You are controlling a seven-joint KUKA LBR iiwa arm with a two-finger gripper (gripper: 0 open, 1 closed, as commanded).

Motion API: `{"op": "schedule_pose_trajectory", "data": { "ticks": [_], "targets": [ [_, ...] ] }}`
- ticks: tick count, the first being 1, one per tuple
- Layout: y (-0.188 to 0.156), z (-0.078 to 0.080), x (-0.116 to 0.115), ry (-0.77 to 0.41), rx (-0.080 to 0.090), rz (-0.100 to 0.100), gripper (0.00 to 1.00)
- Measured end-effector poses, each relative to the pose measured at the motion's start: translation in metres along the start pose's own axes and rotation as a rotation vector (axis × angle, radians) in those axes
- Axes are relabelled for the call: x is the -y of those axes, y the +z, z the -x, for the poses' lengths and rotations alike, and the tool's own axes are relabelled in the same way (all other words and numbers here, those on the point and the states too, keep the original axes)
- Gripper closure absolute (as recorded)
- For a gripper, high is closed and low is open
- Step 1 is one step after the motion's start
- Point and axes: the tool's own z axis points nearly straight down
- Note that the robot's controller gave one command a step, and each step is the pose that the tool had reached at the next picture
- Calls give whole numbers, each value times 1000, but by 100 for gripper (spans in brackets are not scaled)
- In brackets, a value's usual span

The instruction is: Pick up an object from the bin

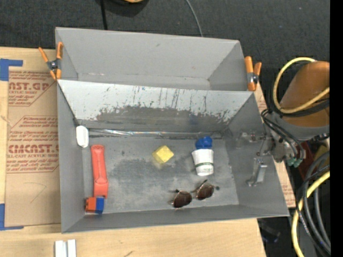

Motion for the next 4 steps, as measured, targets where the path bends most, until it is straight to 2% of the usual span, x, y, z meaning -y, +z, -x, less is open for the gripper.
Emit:
{"op": "schedule_pose_trajectory", "data": {
  "ticks": [1,2,3,4],
  "targets": [
    [-4,2,-1,-2,7,-2,0],
    [49,-9,-22,-28,10,-3,0],
    [87,-20,-46,-159,5,-1,0],
    [96,-9,-77,-222,7,-3,0]
  ]
}}
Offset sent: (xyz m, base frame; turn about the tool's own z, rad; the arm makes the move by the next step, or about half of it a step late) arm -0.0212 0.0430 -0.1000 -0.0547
